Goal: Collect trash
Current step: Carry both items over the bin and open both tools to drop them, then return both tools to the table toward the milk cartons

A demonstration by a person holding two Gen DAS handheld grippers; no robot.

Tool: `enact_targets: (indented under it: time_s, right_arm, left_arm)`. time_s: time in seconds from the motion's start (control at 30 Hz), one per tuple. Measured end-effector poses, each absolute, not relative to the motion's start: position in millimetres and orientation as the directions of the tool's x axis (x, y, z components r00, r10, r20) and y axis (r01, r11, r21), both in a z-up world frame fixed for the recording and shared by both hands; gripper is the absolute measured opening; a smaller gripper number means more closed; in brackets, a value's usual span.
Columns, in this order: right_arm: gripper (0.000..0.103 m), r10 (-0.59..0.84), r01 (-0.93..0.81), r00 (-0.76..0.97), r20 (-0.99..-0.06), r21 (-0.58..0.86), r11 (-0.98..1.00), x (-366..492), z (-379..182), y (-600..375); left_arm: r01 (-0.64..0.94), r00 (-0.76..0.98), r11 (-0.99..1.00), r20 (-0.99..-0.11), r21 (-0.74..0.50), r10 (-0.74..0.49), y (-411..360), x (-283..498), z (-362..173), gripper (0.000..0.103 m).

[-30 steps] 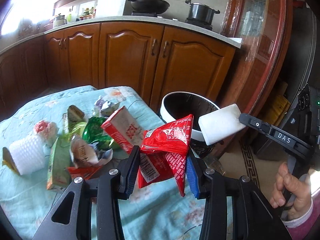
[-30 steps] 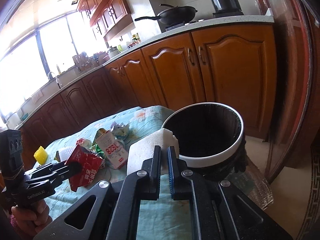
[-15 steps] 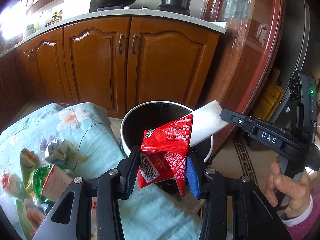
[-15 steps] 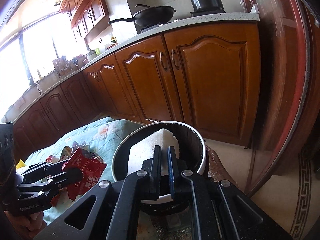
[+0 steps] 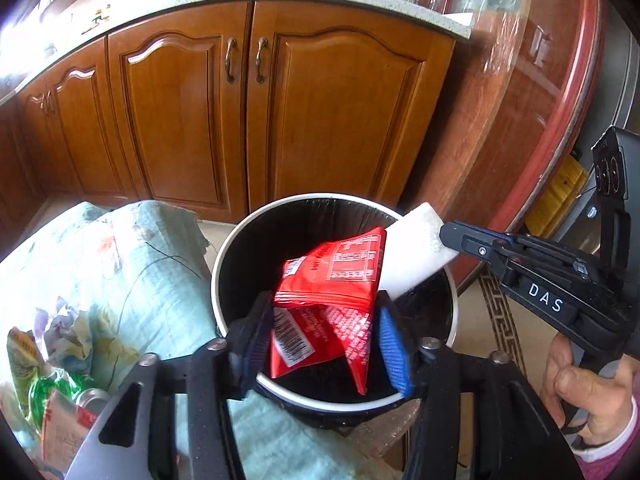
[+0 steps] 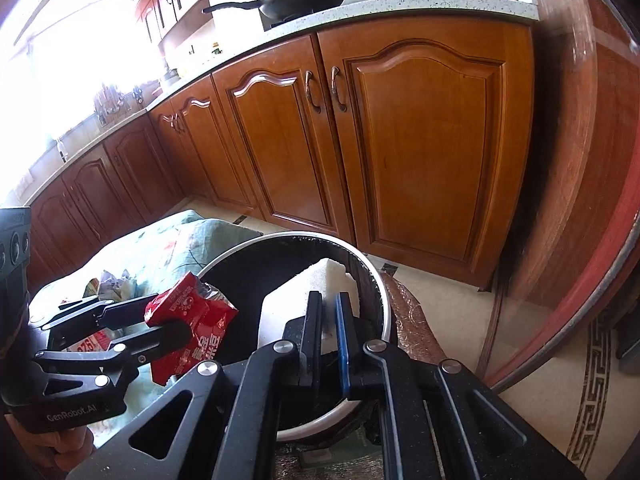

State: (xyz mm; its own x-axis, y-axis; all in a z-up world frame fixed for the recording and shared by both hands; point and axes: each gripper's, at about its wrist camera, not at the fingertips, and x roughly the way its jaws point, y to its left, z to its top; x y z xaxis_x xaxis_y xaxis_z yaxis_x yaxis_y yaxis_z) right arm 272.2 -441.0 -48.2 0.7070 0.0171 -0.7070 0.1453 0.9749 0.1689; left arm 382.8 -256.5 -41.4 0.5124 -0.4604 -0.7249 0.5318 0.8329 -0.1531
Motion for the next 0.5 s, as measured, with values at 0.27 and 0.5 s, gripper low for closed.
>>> enact_targets:
  time_s: [0.27, 0.5]
  right_arm:
    - [0.046, 0.050, 0.165, 0.700, -0.713, 0.229, 0.959, 277.0, -57.2, -450.7]
    - [0.090, 0.087, 0.173, 0.754, -0.651, 0.325, 0.930, 252.0, -46.9, -447.1]
  left_arm:
    - [0.510, 0.509, 0.839, -0.720, -0.190, -0.473, -248.5, 370.3, -45.0, 0.077]
    - [0.486, 0.558, 0.850, -0.677, -0.200, -0.479, -218.7, 331.5, -38.4, 0.083]
